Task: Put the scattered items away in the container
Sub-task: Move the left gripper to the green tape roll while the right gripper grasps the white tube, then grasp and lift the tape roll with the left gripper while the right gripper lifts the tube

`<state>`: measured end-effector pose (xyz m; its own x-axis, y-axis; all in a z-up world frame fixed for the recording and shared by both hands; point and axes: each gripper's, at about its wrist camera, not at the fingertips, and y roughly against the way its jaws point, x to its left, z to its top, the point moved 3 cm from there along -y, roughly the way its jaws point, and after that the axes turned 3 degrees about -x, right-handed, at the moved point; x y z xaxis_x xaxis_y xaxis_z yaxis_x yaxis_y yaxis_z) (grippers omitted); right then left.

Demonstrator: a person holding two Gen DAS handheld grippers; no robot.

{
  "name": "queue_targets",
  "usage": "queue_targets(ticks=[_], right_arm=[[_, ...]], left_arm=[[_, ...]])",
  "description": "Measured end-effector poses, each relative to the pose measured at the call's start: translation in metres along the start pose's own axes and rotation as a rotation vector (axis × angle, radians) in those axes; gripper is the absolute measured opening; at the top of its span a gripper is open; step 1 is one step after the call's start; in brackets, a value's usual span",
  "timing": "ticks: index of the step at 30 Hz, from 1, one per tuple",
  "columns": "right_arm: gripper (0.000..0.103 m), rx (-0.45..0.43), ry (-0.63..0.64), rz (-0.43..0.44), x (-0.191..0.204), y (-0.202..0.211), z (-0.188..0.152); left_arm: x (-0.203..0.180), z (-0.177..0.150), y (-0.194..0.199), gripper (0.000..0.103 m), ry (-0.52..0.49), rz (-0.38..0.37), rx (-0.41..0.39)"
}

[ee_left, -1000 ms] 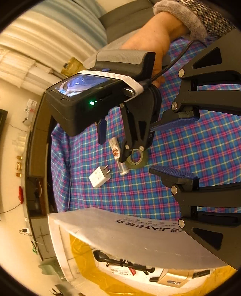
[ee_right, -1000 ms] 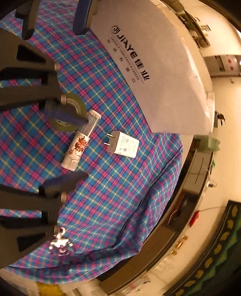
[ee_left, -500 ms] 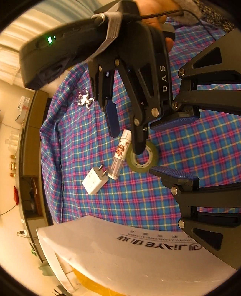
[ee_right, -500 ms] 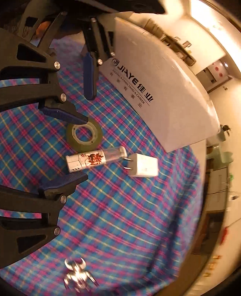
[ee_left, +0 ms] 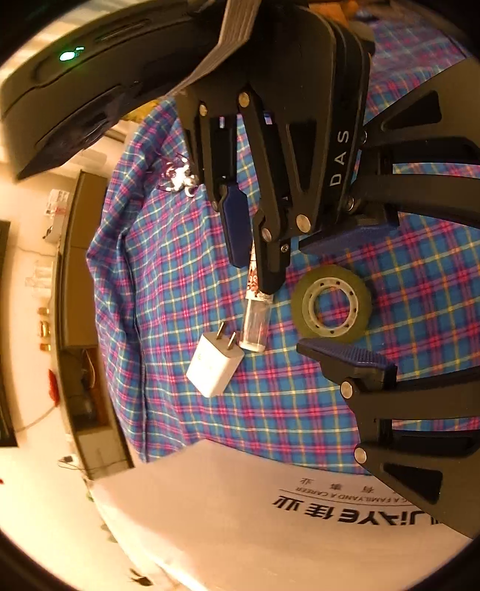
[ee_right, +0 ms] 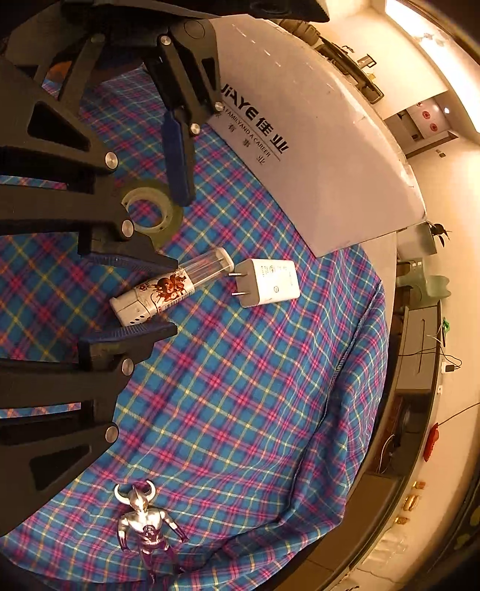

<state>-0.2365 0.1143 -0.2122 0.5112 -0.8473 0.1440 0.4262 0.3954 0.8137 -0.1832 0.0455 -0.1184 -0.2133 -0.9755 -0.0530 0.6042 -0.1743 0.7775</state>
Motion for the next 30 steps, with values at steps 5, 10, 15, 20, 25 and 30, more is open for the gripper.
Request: queue_targets(ticks=[5,10,15,20,25,30], right_arm=[[0.034,-0.019,0.051,-0.035,0.008,-0.007,0.003],[0.035,-0.027,0.086,-0.065,0.013,-0.010,0.005],[0.031,0.036,0.147,-0.125,0.011,-0.008,0.003],[0.032,0.016,0.206,-0.183,0.014,-0.007,0.001],[0.026,0.029,0.170,-0.173,0.012,-0.010,0.005],[0.022,0.060,0.110,-0.147,0.003,-0.004,0.000]], left_arm=[[0.003,-0.006,0.006,0.032,-0.010,-0.007,0.002],[0.008,-0.008,0.008,0.037,-0.006,-0.021,-0.008],[0.000,-0.008,0.007,0.053,-0.034,-0.021,-0.019],[-0.004,-0.009,0.007,0.044,-0.081,0.021,-0.035],[0.001,-0.011,0.009,0.014,-0.056,-0.012,-0.019],[-0.002,-0.011,0.017,0.012,-0.060,-0.028,-0.032]])
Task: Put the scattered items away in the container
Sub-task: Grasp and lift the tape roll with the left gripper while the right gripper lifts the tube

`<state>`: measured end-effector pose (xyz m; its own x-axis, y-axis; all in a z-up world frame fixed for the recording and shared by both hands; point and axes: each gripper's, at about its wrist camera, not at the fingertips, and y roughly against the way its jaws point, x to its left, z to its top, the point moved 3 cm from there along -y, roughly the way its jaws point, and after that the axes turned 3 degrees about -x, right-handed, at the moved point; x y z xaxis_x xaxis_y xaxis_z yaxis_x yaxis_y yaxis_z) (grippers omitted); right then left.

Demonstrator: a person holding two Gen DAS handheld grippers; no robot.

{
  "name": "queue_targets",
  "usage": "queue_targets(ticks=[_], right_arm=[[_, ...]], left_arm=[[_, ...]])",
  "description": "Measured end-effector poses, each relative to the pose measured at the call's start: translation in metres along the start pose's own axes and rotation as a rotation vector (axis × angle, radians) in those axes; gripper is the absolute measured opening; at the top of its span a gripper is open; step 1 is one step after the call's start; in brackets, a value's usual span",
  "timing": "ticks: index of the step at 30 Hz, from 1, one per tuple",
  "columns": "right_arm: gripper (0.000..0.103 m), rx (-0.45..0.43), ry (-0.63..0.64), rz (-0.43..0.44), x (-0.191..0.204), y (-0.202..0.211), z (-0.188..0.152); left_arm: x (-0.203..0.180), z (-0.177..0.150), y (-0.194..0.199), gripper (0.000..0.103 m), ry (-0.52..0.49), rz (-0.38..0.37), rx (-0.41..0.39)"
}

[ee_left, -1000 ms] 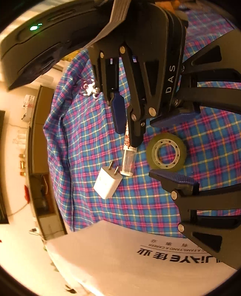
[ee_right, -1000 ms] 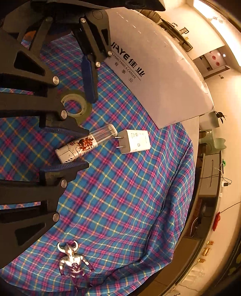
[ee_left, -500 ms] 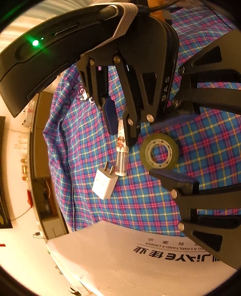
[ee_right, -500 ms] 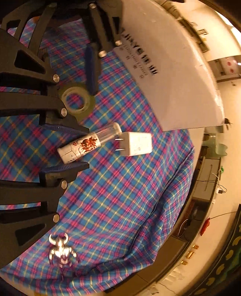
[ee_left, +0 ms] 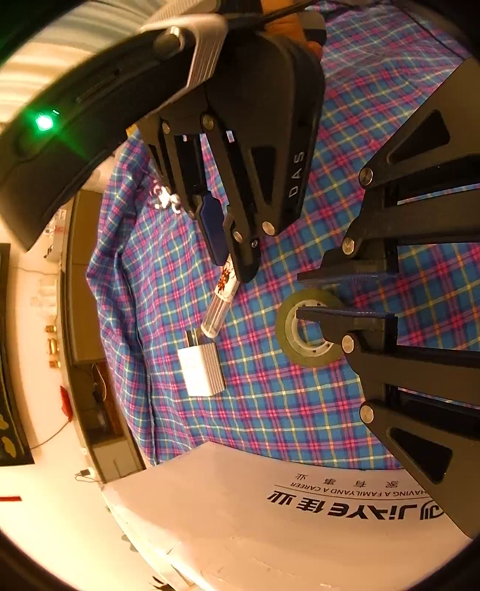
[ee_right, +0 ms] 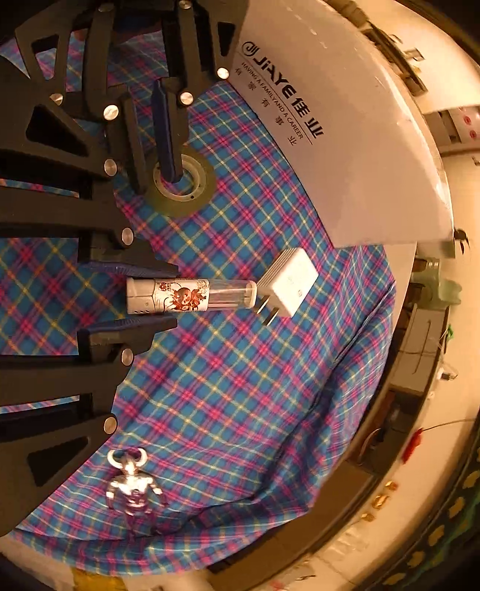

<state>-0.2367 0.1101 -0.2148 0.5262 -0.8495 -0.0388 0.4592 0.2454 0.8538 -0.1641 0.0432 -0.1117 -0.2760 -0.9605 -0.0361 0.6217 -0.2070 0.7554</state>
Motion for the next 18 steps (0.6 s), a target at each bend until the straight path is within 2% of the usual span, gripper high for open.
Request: queue_targets(ticks=[4,5,6,7,11,15,18], right_arm=[[0.022,0.014,-0.047,0.024,-0.006,0.004,-0.006],[0.022,0.017,-0.052,0.026,-0.007,0.006,-0.008],[0.022,0.020,-0.057,0.026,-0.007,0.007,-0.011],[0.022,0.022,-0.061,0.025,-0.008,0.008,-0.013],[0.022,0.018,-0.075,0.027,-0.009,0.012,-0.019],[0.022,0.009,-0.083,0.028,-0.008,0.010,-0.017],[0.022,0.000,-0.090,0.020,-0.008,0.009,-0.015]], left_arm=[[0.008,0.002,0.009,0.014,0.037,-0.034,-0.018],[0.010,0.002,0.009,0.020,0.042,-0.034,-0.020],[0.012,0.002,0.009,0.041,0.049,-0.028,-0.019],[0.015,0.001,0.008,0.048,0.060,-0.018,-0.017],[0.019,0.000,-0.001,0.048,0.084,-0.008,0.002],[0.012,0.001,-0.005,0.055,0.031,0.007,-0.006],[0.008,-0.001,-0.006,0.055,-0.009,0.030,-0.012]])
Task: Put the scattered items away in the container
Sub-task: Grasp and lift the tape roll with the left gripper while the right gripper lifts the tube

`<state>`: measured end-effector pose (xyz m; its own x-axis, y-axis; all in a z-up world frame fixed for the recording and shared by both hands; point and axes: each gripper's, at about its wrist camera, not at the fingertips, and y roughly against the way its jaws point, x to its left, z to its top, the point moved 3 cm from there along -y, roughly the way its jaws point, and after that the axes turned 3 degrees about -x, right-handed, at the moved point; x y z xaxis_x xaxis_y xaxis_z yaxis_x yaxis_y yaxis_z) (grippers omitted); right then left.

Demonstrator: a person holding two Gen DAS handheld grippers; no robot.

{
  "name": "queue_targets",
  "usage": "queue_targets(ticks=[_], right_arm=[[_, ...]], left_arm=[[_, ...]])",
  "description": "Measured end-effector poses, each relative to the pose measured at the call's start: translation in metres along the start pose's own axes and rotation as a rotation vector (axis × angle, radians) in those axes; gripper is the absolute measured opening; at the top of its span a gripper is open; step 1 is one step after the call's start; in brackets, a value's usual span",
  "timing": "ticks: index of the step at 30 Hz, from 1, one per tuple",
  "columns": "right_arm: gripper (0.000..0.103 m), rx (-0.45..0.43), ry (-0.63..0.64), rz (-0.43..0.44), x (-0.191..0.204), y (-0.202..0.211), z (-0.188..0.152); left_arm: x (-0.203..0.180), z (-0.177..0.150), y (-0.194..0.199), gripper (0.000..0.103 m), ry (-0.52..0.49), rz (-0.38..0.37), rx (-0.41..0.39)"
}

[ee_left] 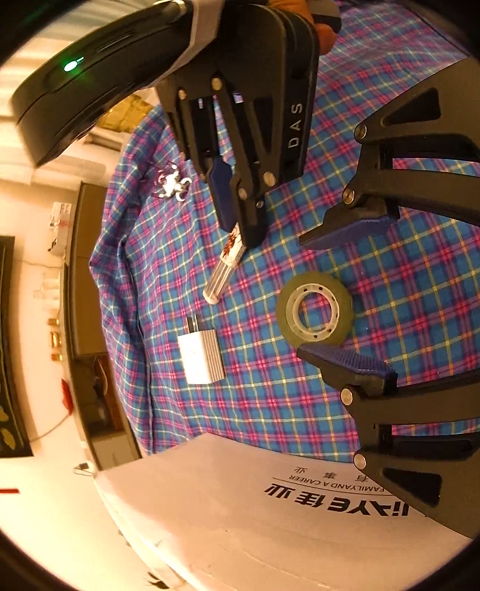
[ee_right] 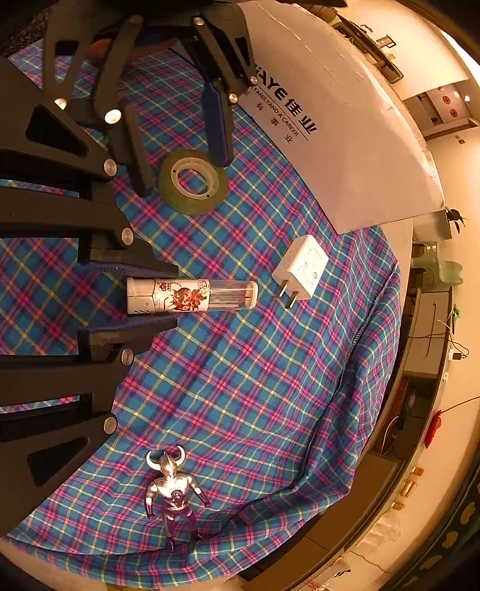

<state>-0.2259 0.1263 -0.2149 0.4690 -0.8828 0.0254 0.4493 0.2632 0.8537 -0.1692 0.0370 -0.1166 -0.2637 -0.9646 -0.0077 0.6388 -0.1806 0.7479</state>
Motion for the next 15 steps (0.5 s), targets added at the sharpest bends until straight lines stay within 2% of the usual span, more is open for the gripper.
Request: queue_targets(ticks=[4,6,9,11,12,13,15], right_arm=[[0.022,-0.013,-0.006,-0.022,0.002,-0.002,0.000],[0.022,-0.017,-0.013,-0.030,0.002,-0.001,-0.001],[0.022,-0.016,-0.010,-0.036,0.002,-0.002,-0.001],[0.022,-0.015,-0.009,-0.039,0.002,-0.002,-0.001],[0.022,-0.015,-0.009,-0.039,0.002,-0.002,-0.001],[0.022,-0.015,-0.010,-0.038,0.002,-0.002,-0.001],[0.021,-0.015,-0.011,-0.033,0.002,-0.002,-0.001]], left_arm=[[0.002,0.000,-0.002,0.055,-0.028,0.042,-0.002],[0.008,-0.001,-0.006,0.057,-0.011,0.067,0.019],[0.019,-0.002,-0.008,0.058,0.048,0.027,0.033],[0.019,-0.003,-0.008,0.046,0.032,0.030,0.032],[0.019,-0.002,-0.008,0.025,0.034,0.025,0.030],[0.019,-0.002,-0.008,0.017,0.039,0.015,0.032],[0.021,-0.001,-0.008,0.014,0.062,0.002,0.036]])
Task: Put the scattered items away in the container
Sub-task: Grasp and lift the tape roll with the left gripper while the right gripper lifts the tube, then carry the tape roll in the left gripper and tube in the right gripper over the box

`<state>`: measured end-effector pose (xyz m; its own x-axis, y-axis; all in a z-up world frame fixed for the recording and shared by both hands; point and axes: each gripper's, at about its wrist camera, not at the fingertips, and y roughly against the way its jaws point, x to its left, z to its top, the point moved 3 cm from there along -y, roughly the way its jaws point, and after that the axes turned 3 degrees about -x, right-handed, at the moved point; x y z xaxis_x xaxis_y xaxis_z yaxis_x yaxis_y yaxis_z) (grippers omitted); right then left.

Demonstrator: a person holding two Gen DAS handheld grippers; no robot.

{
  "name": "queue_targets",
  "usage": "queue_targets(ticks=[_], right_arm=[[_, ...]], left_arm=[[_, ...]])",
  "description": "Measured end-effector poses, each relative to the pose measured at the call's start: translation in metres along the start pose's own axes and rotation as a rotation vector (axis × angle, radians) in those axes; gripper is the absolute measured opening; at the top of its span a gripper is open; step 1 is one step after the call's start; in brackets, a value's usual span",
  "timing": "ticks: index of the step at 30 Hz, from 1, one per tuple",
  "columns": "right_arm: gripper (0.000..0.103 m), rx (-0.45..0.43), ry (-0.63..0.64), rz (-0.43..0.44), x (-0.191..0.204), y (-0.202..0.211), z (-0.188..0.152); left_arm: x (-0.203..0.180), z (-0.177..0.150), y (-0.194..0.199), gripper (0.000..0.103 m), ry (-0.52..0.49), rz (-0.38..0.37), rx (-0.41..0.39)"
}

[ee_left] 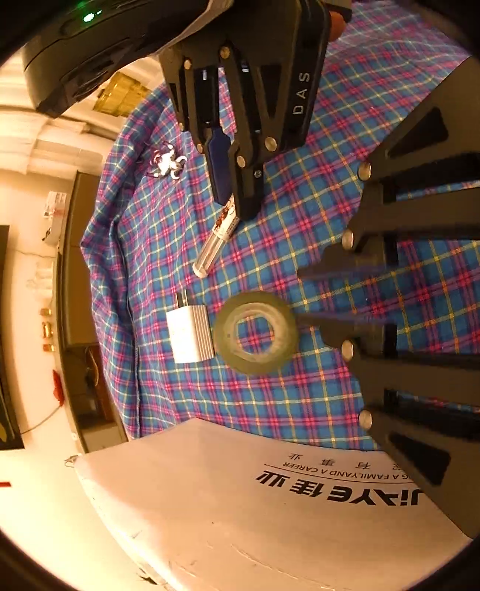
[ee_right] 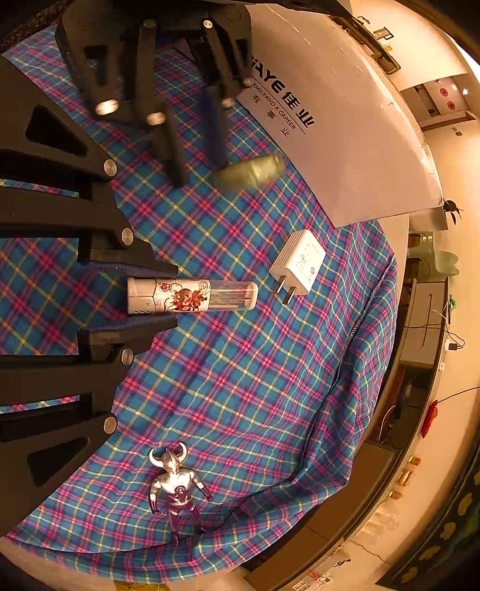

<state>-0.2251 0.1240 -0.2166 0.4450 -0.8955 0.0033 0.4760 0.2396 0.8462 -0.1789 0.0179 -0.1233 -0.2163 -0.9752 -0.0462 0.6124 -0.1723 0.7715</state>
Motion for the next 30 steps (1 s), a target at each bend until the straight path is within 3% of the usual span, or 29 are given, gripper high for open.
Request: queue_targets(ticks=[5,6,7,9,15,19,26,30], right_arm=[[0.021,0.001,0.000,0.011,0.002,0.000,0.000],[0.021,0.001,-0.003,0.013,0.002,0.000,0.000],[0.021,0.000,-0.008,0.014,0.001,0.000,0.000],[0.021,-0.007,-0.019,0.020,-0.001,0.001,0.000],[0.021,-0.020,-0.044,0.037,-0.005,-0.002,0.003],[0.021,-0.028,-0.044,0.047,-0.004,-0.003,0.004],[0.021,-0.030,-0.046,0.058,-0.006,-0.003,0.003],[0.021,-0.031,-0.050,0.064,-0.008,-0.002,0.001]], left_arm=[[0.005,0.004,0.003,0.014,0.032,0.010,-0.014],[0.008,0.006,0.005,0.025,0.047,0.016,-0.020],[0.010,0.008,0.007,0.041,0.060,0.016,-0.027],[0.015,0.015,0.011,0.050,0.090,0.025,-0.056],[0.026,0.030,-0.008,0.052,0.151,0.075,-0.055],[0.020,0.030,-0.014,0.053,0.101,0.128,-0.071],[0.023,0.025,-0.008,0.053,0.087,0.139,-0.037],[0.023,0.019,-0.008,0.053,0.040,0.195,-0.040]])
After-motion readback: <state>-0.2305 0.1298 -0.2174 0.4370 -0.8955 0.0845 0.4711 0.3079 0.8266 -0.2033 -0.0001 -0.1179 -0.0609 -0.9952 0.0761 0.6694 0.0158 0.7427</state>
